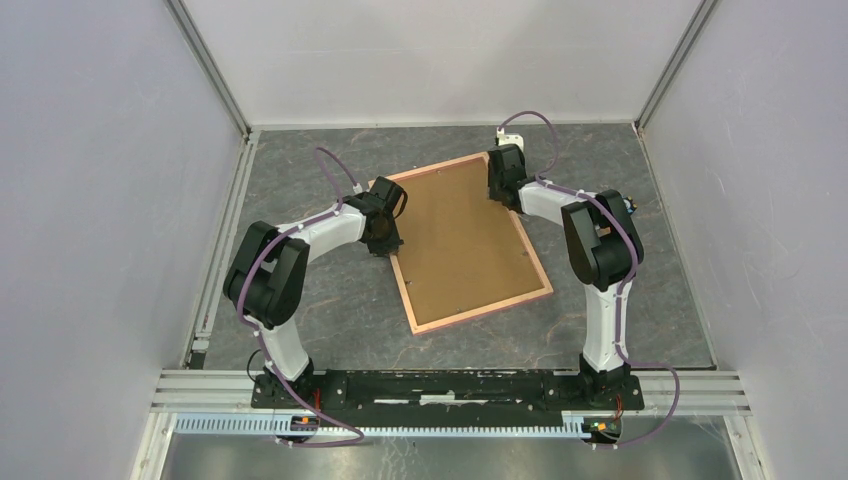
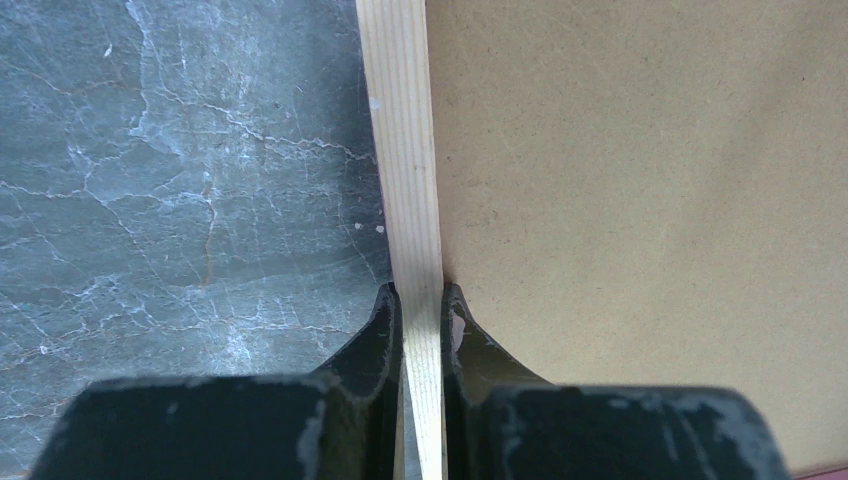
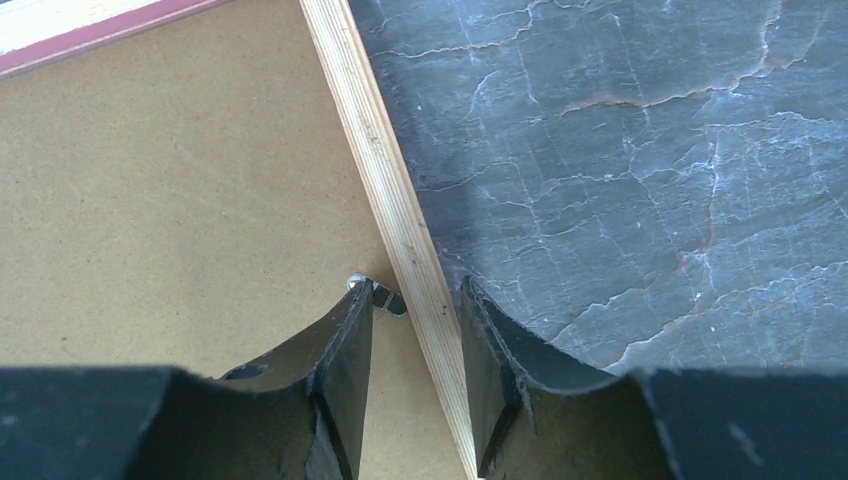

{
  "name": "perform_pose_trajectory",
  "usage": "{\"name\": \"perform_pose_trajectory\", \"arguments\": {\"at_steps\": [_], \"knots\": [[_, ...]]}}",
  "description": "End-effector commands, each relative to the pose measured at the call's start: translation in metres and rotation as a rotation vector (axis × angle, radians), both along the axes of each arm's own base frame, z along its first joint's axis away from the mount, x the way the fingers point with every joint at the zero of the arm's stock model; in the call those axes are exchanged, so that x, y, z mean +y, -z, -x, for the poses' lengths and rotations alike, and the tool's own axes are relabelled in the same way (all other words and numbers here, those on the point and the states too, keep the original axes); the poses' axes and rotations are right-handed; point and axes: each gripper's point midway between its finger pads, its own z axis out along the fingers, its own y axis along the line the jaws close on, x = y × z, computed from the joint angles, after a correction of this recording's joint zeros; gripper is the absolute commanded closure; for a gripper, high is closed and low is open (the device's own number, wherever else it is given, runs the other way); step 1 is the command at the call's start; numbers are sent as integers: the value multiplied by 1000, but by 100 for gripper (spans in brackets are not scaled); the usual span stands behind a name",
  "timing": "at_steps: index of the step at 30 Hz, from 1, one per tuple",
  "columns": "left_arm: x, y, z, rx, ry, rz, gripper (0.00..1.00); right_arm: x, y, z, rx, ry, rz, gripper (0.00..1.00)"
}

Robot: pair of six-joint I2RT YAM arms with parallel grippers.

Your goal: Put the photo into the frame

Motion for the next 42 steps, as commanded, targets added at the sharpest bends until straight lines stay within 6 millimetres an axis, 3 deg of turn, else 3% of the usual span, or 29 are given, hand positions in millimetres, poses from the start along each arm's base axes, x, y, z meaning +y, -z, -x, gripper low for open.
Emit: {"name": "perform_pose_trajectory", "arguments": {"at_steps": [1, 14, 16, 22, 24, 27, 29, 34, 38, 42], "knots": [[-8, 29, 36, 132, 132, -17, 98, -4, 14, 12, 54, -23, 16, 61], [-6, 26, 34, 119, 130, -26, 98, -2, 15, 10, 48, -52, 3, 73], [-4, 24, 32, 107, 130, -37, 98, 1, 10, 11, 34, -67, -9, 71], [3, 5, 16, 54, 186, -94, 96, 9, -16, 17, -31, -137, -58, 47], [0, -7, 11, 5, 239, -66, 87, 6, -20, 23, -47, -148, -73, 42], [0, -30, 11, -110, 275, -24, 49, 3, -23, 28, -62, -168, -105, 38], [3, -40, 17, -158, 259, 0, 38, -2, -17, 32, -46, -174, -114, 38], [5, -40, 48, -123, 185, 94, 29, -10, -5, 44, -13, -167, -140, 46], [-3, -45, 71, -128, 120, 238, 22, -29, 3, 53, 11, -90, -122, 52], [-2, -55, 83, -149, 60, 309, 17, -43, 13, 61, 33, -1, -141, 79]]}}
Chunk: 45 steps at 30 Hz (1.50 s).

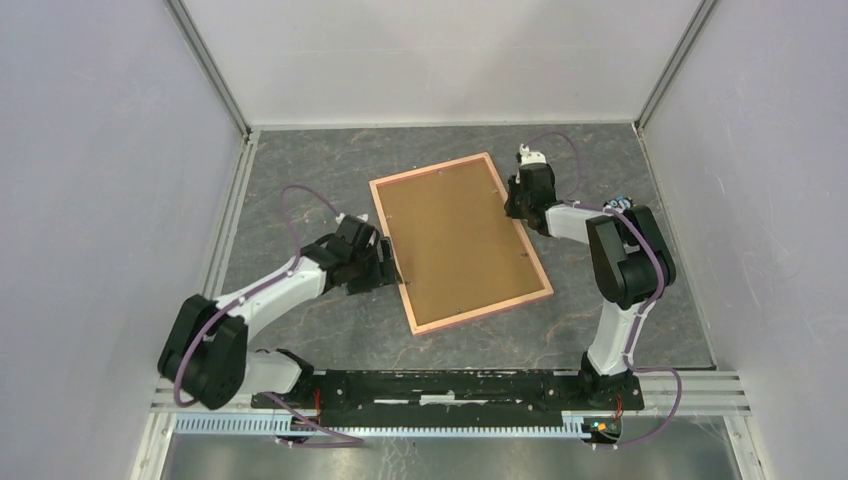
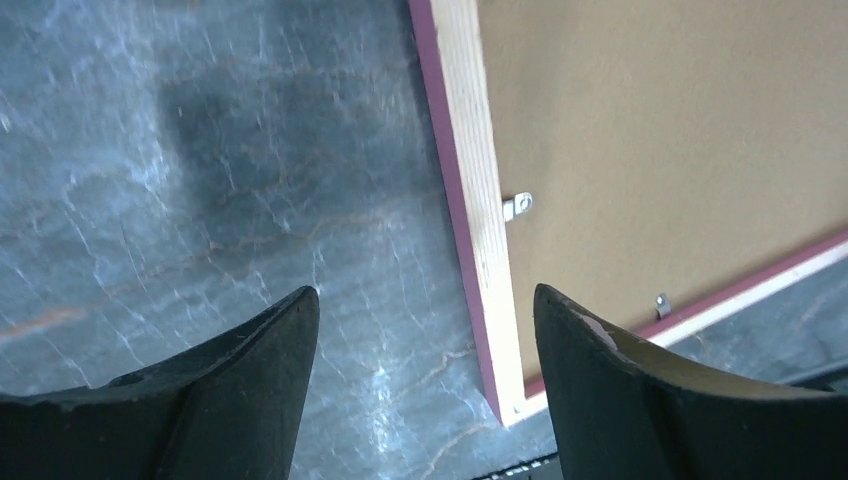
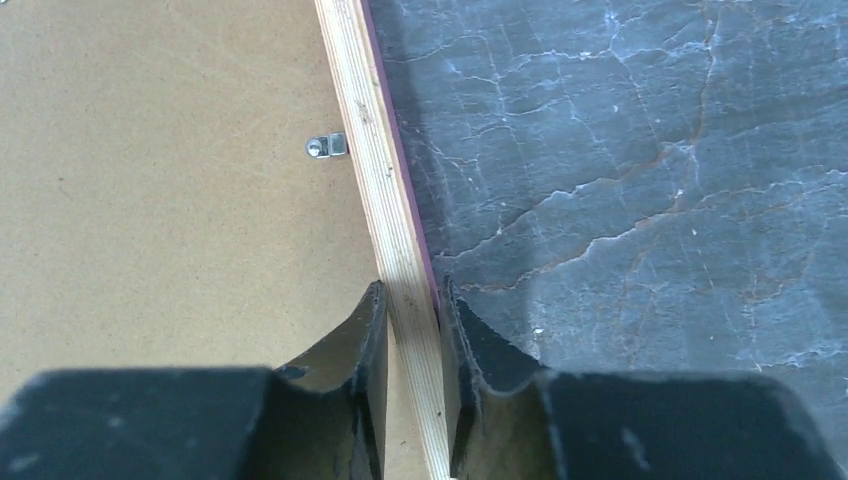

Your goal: Put the photo into the frame

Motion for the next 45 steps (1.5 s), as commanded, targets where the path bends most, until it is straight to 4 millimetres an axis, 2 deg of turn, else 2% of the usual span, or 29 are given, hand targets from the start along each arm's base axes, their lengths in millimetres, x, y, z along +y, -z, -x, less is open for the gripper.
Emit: {"name": "perform_pose_trajectory", "arguments": {"at_steps": [1, 3, 6, 9, 15, 17, 20, 23, 25, 27, 28, 29, 31, 34, 38, 40, 42, 45], "knots": [[-16, -29, 2, -46, -85, 173, 16, -25, 10, 15, 46, 126, -5, 85], [-16, -36, 3, -56, -109, 204, 16, -32, 12, 20, 50, 191, -26, 99], [-23, -42, 10, -34, -159, 282, 18, -43, 15, 32, 38, 309, -95, 100], [-32, -38, 20, 18, -223, 362, 20, -50, 22, 45, 34, 410, -192, 100], [-53, -24, 30, 130, -374, 455, 18, -41, 30, 70, 60, 470, -345, 100], [-65, -19, 32, 172, -427, 486, 13, -37, 36, 88, 66, 495, -430, 100], [-88, -18, 38, 198, -461, 521, 9, -35, 40, 103, 52, 522, -512, 100], [-105, -11, 48, 239, -495, 515, 9, -31, 40, 104, 55, 518, -544, 100], [-111, 0, 52, 280, -543, 514, 14, -30, 41, 104, 61, 516, -548, 100], [-118, 10, 54, 322, -593, 523, 31, -29, 41, 104, 61, 516, -553, 100], [-117, 15, 50, 315, -630, 515, 44, -29, 41, 104, 61, 513, -557, 99], [-119, 19, 49, 321, -658, 512, 50, -28, 41, 104, 62, 507, -559, 97], [-120, 24, 41, 298, -699, 501, 51, -27, 41, 104, 61, 505, -561, 94], [-121, 31, 36, 287, -716, 482, 40, -26, 39, 103, 55, 492, -558, 93], [-119, 36, 32, 265, -738, 478, 36, -25, 36, 101, 48, 485, -562, 94], [-118, 37, 30, 262, -754, 469, 37, -25, 35, 100, 46, 481, -558, 94], [-114, 42, 30, 272, -785, 426, 46, -26, 34, 100, 42, 483, -554, 94], [-109, 51, 33, 299, -818, 325, 49, -29, 30, 99, 24, 482, -539, 93]]}}
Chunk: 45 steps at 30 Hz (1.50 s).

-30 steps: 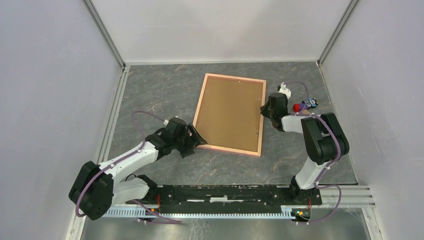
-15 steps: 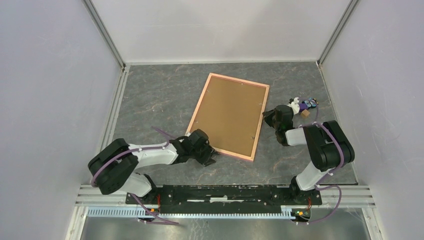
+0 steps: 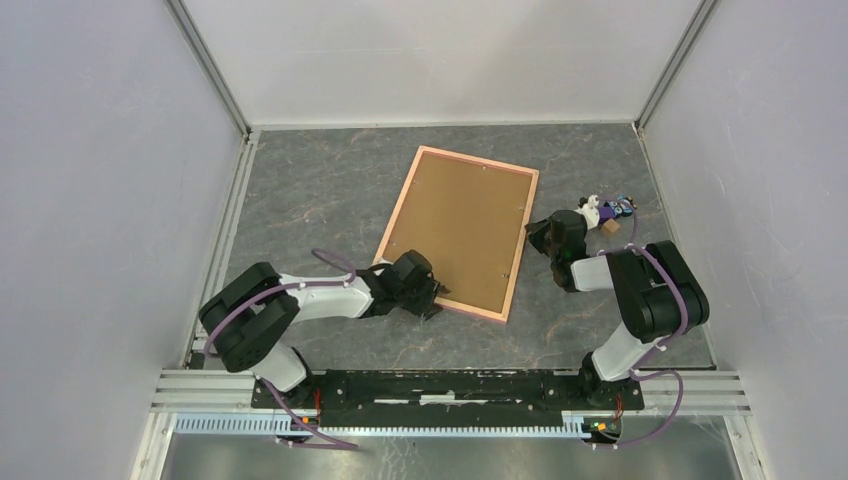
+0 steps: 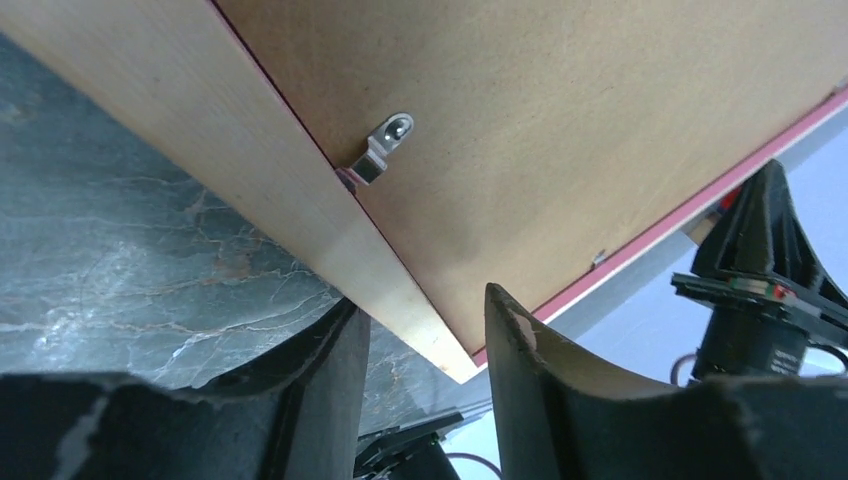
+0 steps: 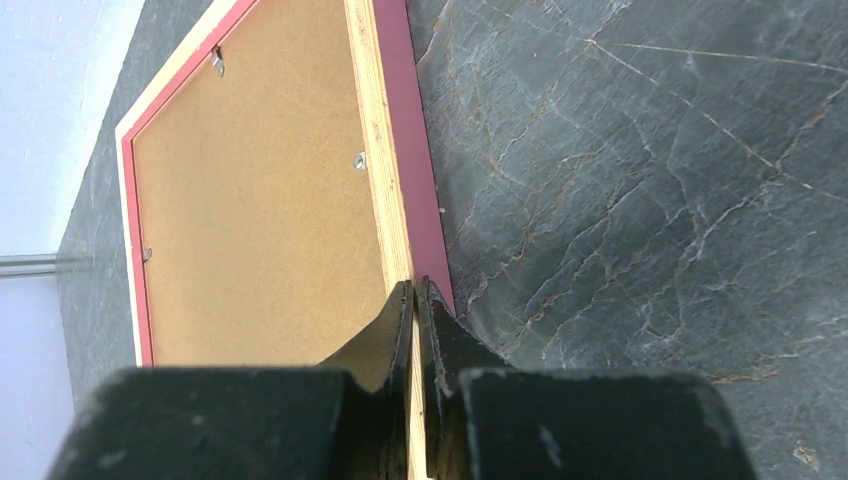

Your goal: Put the photo into the frame

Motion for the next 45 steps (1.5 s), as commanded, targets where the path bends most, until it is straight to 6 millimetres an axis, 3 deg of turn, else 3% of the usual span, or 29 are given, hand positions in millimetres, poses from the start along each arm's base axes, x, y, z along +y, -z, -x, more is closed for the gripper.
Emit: {"name": "perform_pose_trajectory", "arguments": {"at_steps": [1, 4, 7, 9, 13, 15, 17, 19, 22, 25, 31, 36, 41, 42, 44, 45], "knots": [[26, 28, 3, 101, -81, -198, 52, 3, 32, 28, 135, -60, 48, 93], [39, 35, 5, 105, -28, -321, 61, -1, 26, 24, 129, -76, 107, 85], [64, 42, 11, 115, 41, -458, 65, -13, 16, 17, 112, -93, 226, 59], [86, 50, 13, 133, 139, -516, 72, -20, 1, 9, 81, -128, 311, 48], [119, 55, -2, 55, 493, -653, 76, -40, -24, 2, 34, -141, 464, 37], [140, 54, 0, 79, 685, -733, 85, -47, -35, 0, 11, -143, 525, 32], [152, 53, 1, 72, 858, -767, 86, -53, -44, -1, -5, -132, 569, 26], [171, 48, -1, 93, 965, -833, 88, -54, -50, -7, -19, -151, 612, 17], [182, 38, -15, 100, 1049, -861, 89, -52, -49, -17, 8, -188, 642, 9], [197, 27, -35, 106, 1067, -932, 90, -42, -39, -28, 54, -253, 635, 6], [217, 12, -54, 58, 997, -980, 90, -39, -31, -44, 107, -255, 624, 4], [205, 12, -58, 26, 997, -927, 90, -25, -29, -47, 83, -309, 574, 6], [193, 10, -57, 13, 1037, -859, 85, -33, -37, -34, 110, -308, 613, 7], [189, 7, -56, -13, 1037, -841, 80, -41, -38, -28, 151, -290, 638, 7], [186, -5, -57, -87, 1020, -830, 52, -59, -43, -10, 221, -250, 699, 5], [184, -13, -59, -135, 1004, -830, 44, -66, -47, -1, 237, -220, 712, 5]]}}
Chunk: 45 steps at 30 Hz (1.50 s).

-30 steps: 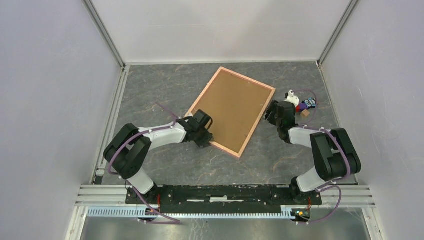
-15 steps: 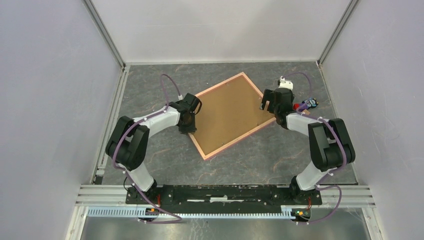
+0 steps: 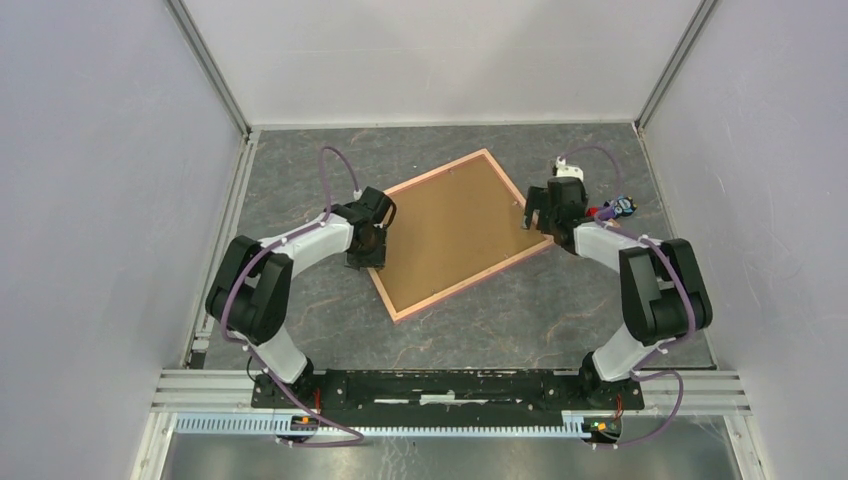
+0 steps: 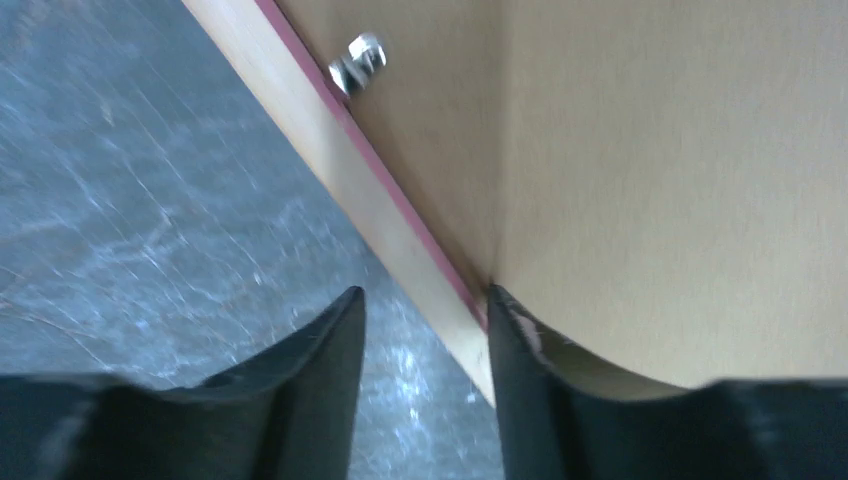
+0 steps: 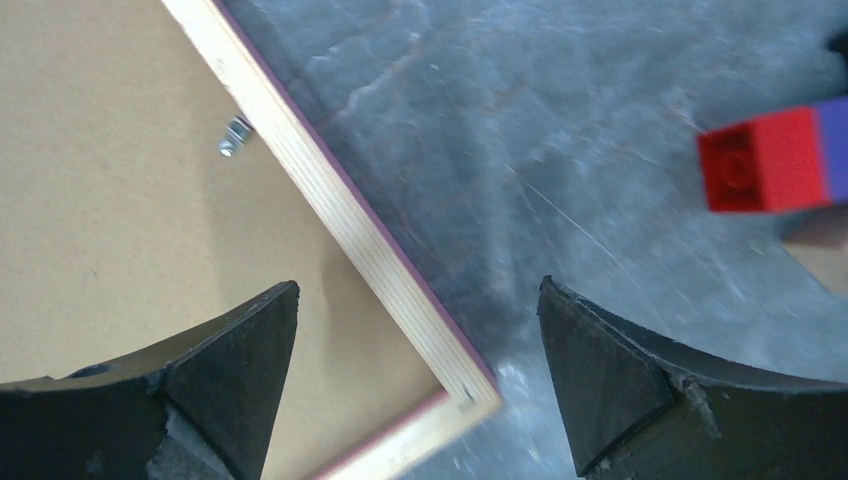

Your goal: Put the photo into the frame

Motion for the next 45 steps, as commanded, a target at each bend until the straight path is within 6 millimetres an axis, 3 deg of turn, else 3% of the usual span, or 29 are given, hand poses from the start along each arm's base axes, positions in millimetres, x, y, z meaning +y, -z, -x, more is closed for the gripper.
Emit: {"name": "perform_pose_trajectory", "arguments": {"at_steps": [1, 3, 7, 10, 14, 19, 23, 32, 39, 45], "knots": [[9, -18, 23, -13, 118, 12, 39, -33, -41, 24, -10, 117, 109, 5], [10, -34, 19, -79, 114, 24, 32, -30, -52, 33, -46, 145, 43, 6], [-2, -74, 16, -214, 113, 144, 20, -2, -42, 57, -83, 238, -237, 12], [-21, -105, 29, -291, 132, 302, 6, 18, -36, 69, -103, 290, -385, 13], [-42, -127, 51, -323, 152, 458, 0, 35, -21, 85, -40, 351, -452, 16], [-70, -121, 71, -294, 206, 543, 0, 54, 9, 97, 28, 323, -457, 16], [-93, -111, 80, -290, 281, 478, 0, 54, 25, 107, 122, 381, -426, 19], [-142, -87, 75, -280, 423, 289, 0, 67, 64, 128, 272, 444, -477, 27], [-169, -66, 72, -273, 515, 174, 0, 78, 71, 135, 321, 435, -532, 48], [-186, -52, 74, -273, 577, 91, 0, 83, 67, 129, 345, 417, -516, 64]]}}
